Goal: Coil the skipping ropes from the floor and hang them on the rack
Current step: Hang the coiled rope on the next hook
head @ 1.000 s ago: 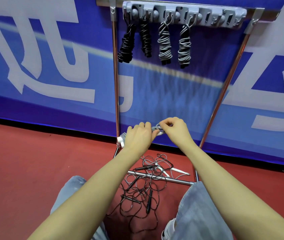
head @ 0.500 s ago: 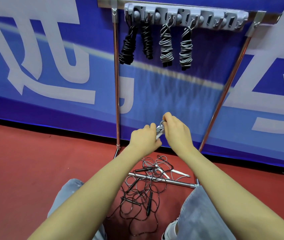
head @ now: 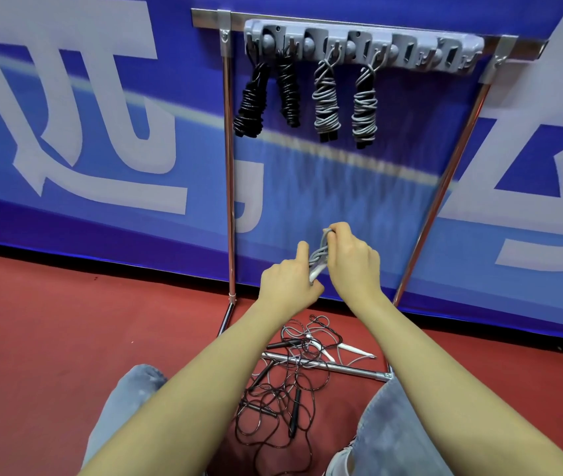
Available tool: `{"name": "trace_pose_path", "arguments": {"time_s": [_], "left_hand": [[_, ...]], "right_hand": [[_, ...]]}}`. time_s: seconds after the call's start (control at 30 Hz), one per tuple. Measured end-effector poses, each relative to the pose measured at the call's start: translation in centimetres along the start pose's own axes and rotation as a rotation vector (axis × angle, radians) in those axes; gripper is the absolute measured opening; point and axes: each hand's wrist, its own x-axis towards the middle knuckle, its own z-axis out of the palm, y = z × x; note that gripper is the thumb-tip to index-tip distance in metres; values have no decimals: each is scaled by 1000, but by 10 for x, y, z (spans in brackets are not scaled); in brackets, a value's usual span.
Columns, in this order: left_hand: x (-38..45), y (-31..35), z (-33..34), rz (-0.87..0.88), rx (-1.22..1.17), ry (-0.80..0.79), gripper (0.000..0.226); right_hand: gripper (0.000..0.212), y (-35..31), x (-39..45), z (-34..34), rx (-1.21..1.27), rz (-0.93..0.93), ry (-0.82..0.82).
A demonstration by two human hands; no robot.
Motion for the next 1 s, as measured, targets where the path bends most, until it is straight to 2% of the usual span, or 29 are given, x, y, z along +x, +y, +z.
{"name": "trace_pose_path", "arguments": {"time_s": [0.07,0.2,0.3,0.43,0.57,0.67,0.87,1.0], "left_hand": [[-2,0,0,25,43,11,40],[0,4,-1,31,34,17,38],[9,7,-7,19,-112,1,35],[35,16,-22,15,-400,-124,34],[74,35,-52,52,-476,49,38],[104,55,-80,115,-527,168,24],[151,101,-116,136,-671,239,11],[185,124,-123,106,-734,264,9]], "right_hand": [[27,0,3,1,43,127,-40],[25,0,13,-2,232,304,17],[22,0,27,-10,335,300,10],[16,0,55,-35,338,242,18],[16,4,83,-63,274,194,34],[17,10,105,-82,229,166,70],[19,29,154,-108,203,165,151],[15,42,194,-114,377,215,188]]}}
